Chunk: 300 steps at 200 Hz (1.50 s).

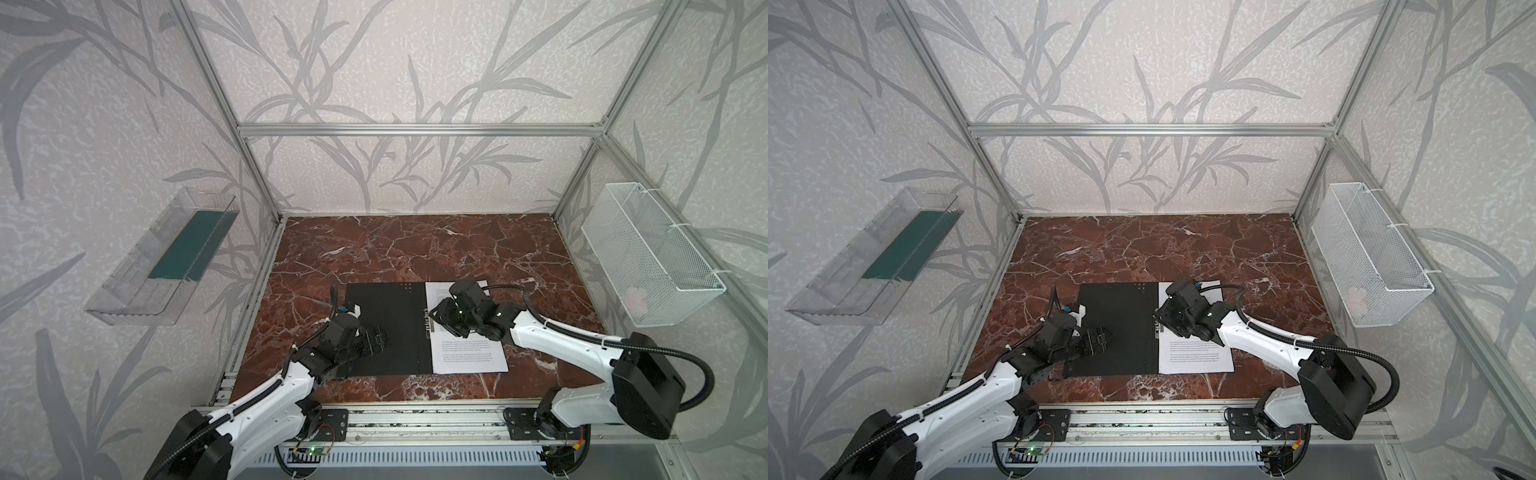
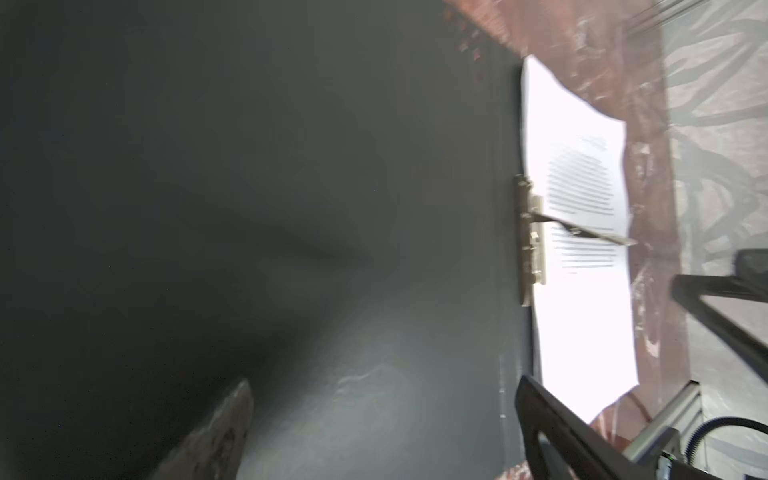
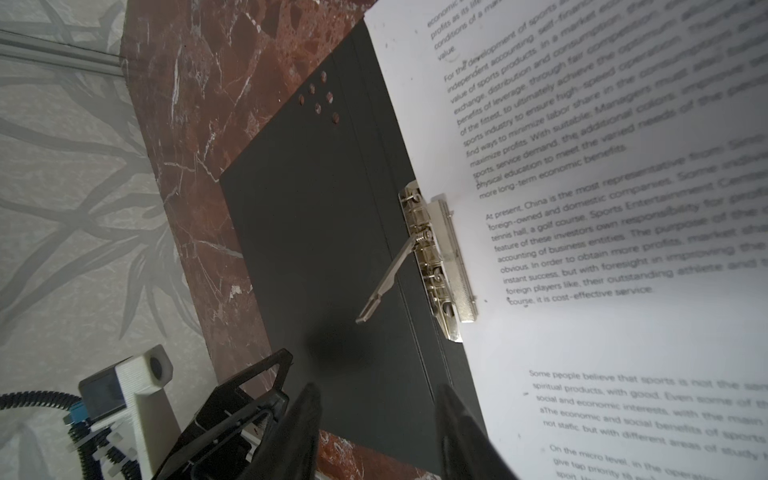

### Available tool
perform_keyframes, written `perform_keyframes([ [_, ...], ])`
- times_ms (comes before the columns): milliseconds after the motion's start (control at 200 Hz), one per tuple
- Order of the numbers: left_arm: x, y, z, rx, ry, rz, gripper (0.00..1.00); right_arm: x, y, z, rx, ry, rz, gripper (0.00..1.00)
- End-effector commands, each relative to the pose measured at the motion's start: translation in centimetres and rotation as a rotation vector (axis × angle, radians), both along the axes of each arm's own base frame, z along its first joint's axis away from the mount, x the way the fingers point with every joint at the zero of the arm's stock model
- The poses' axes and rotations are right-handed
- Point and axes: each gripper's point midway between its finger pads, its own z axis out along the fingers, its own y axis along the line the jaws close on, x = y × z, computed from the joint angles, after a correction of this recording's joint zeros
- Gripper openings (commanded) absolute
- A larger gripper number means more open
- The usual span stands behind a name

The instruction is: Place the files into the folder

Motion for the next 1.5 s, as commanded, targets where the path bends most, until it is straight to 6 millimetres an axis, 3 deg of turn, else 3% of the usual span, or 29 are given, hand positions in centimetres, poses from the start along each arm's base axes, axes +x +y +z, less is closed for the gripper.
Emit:
perform_keyframes([
  [0, 0.2, 0.7, -0.8, 0.007, 0.014, 0.051, 0.99, 1.2, 0.8, 0.9, 0.024, -0.015, -0.05, 0.41],
  [400, -0.5, 0.8, -3.3, 0.033, 0.084, 0.045, 0.99, 2.0, 1.9, -0.5, 0.019, 0.031, -0.072, 0.24],
  [575, -0.5, 0.5, -3.4, 0.029, 0.083, 0.034, 0.99, 1.9, 1.9, -1.6, 0.018, 0.059, -0.093, 0.24],
  [800, -0.5, 0.6, -3.4, 0.032, 0.078, 0.031, 0.99, 2.1, 1.7, -1.7, 0.019, 0.053, -0.105, 0.17],
  [1494, -0.7, 0.7, -3.3, 0.026, 0.066, 0.025, 0.99, 2.0, 1.8, -2.9, 0.016, 0.089, -0.119, 0.12],
])
